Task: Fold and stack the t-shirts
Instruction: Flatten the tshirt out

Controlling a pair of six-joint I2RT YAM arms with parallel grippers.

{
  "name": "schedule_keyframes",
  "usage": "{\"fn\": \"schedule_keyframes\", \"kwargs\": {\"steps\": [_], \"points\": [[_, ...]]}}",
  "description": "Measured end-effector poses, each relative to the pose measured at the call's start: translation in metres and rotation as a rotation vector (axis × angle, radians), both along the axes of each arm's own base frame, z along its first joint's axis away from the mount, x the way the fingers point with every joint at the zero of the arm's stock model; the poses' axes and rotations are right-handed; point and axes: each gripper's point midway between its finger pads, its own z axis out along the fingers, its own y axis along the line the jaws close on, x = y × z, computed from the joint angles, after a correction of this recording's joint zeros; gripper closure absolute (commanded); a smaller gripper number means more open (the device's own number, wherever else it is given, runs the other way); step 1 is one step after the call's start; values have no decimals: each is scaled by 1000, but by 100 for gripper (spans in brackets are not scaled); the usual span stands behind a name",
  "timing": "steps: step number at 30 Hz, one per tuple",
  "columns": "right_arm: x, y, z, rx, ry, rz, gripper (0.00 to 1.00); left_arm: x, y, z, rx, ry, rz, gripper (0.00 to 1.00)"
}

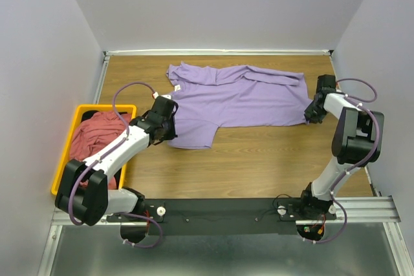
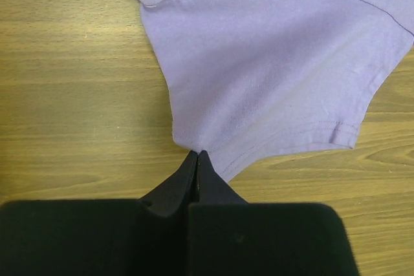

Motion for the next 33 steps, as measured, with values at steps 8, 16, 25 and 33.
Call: {"fn": "schedule_keyframes", "kwargs": {"steps": [8, 16, 25, 33], "points": [[-4, 5, 5, 23, 24, 0, 99, 23, 19, 20, -17, -45, 66, 100], [54, 2, 104, 13, -206, 30, 99, 127, 39, 138, -67, -306, 169, 100], [73, 8, 342, -98, -756, 107, 99, 159, 91, 348, -92, -783, 298, 100], [-22, 22, 486, -268, -1081, 186, 99, 42, 124, 512, -99, -1198, 360, 100]]}}
